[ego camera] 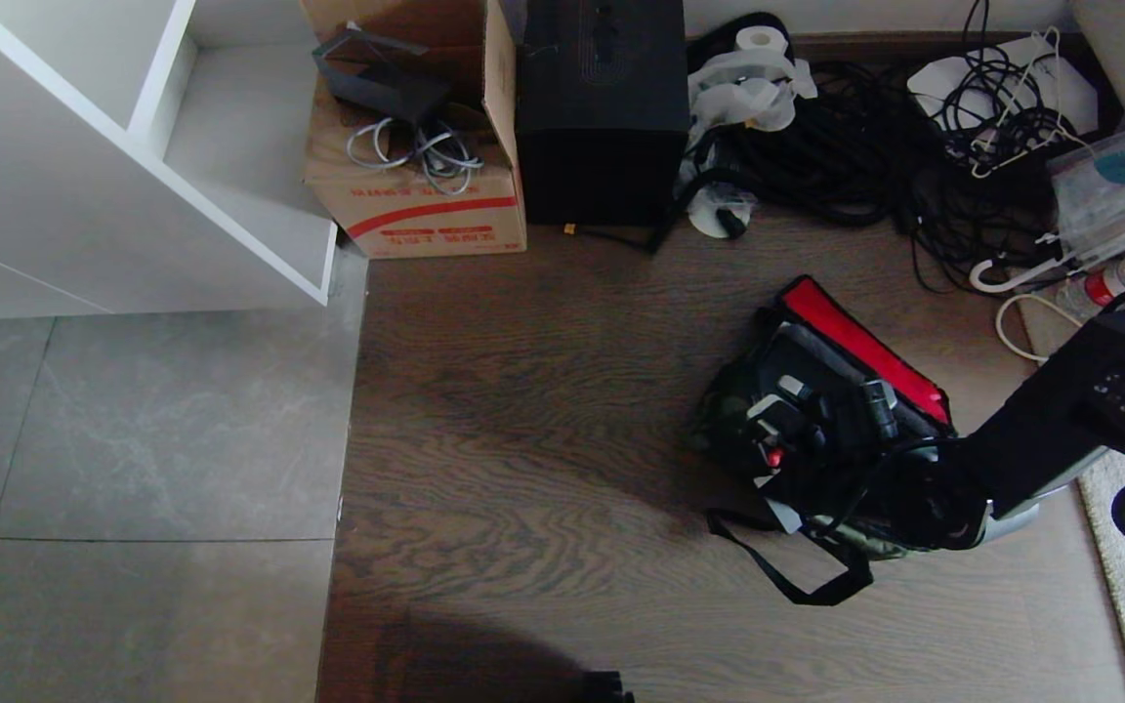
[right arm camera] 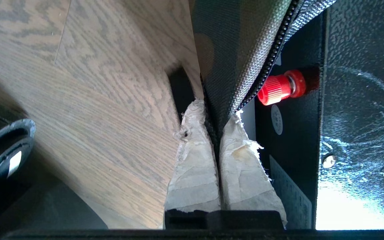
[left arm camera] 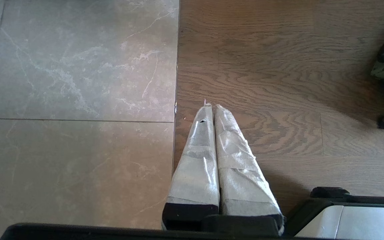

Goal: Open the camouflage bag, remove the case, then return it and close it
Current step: Close the top of the storage box

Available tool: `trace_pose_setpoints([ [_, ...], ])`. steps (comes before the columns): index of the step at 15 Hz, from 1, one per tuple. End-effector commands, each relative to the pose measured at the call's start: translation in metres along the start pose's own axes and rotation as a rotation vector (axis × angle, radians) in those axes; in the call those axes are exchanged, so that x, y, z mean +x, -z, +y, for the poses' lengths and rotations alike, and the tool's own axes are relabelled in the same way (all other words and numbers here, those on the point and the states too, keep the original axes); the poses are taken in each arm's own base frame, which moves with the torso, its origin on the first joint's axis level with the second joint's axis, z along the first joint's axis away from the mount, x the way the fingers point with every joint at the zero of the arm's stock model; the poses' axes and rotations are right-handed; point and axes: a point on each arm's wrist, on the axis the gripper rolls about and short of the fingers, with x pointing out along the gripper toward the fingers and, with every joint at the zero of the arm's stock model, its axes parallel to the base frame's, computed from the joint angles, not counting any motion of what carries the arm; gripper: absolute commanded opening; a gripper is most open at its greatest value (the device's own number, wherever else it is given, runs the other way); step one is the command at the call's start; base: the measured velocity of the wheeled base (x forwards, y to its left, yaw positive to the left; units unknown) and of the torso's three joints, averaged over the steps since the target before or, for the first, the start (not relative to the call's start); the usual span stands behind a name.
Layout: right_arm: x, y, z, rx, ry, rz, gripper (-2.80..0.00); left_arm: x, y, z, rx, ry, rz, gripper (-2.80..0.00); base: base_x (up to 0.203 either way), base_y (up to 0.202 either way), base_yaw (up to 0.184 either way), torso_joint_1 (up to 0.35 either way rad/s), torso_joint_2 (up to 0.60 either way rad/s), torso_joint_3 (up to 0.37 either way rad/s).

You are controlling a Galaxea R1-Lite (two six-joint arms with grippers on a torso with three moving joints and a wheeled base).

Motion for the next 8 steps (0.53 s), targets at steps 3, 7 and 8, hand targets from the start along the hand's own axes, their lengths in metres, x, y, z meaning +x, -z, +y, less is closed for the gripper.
trace_pose_setpoints([
  [3,-0.002,0.006,0.007,-0.014,-0.013,0.024,0.00,0.001,0.003,0.000,0.000,0.000,0.007,-2.80,0.000,0.000,0.000,0.000,0.00,0.000],
  [7,-0.022,0.017,0.018,-0.024,-0.091,0.034,0.00,0.001,0.003,0.000,0.000,0.000,0.008,-2.80,0.000,0.000,0.000,0.000,0.00,0.000],
  [8,-0.031,0.017,0.019,-0.027,-0.141,0.008,0.00,0.001,0.003,0.000,0.000,0.000,0.008,-2.80,0.000,0.000,0.000,0.000,0.00,0.000],
])
